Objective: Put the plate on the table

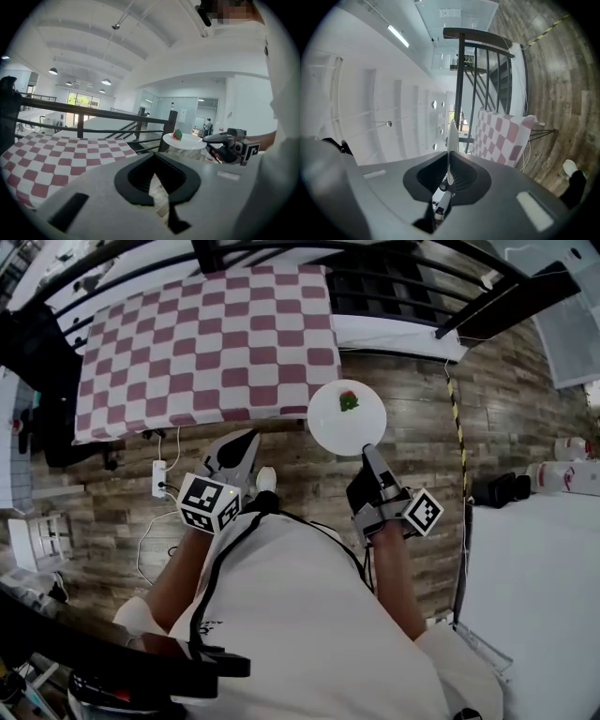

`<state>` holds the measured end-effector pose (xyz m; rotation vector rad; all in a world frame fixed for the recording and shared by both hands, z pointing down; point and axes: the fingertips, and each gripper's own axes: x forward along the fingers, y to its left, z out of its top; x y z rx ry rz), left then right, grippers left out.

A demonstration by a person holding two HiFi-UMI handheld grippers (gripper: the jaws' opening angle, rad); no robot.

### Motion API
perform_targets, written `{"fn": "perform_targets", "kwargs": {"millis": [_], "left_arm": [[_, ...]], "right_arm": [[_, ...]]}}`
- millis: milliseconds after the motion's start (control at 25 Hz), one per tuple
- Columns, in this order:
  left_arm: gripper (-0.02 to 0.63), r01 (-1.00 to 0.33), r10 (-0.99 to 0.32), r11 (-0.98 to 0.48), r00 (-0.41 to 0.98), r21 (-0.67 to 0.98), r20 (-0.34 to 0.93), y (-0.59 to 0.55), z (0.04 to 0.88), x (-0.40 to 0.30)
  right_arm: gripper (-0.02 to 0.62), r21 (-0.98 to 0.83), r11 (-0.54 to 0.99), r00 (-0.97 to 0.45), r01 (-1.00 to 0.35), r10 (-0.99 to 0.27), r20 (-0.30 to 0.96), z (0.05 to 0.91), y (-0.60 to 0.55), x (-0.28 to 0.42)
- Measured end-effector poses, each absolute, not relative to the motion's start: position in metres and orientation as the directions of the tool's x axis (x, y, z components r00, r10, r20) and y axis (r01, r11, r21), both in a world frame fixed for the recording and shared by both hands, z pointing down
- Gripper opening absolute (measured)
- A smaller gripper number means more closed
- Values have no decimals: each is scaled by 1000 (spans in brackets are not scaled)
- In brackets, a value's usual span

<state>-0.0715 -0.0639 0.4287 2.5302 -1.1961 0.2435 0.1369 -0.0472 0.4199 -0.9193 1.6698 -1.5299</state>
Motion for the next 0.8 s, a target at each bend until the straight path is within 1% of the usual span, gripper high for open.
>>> {"fn": "perform_targets", "kwargs": {"millis": [400,800], "left_arm": [[8,-724,-668,-652,690,226,279,-167,432,-115],[8,-709,-653,-659,705,252,278,-213,438,-129]], "right_arm": [[23,-997,48,-441,-58,-897,-18,420,-131,94],[23,-997,45,-448,-65,-894,-11,417,-177,68]]}}
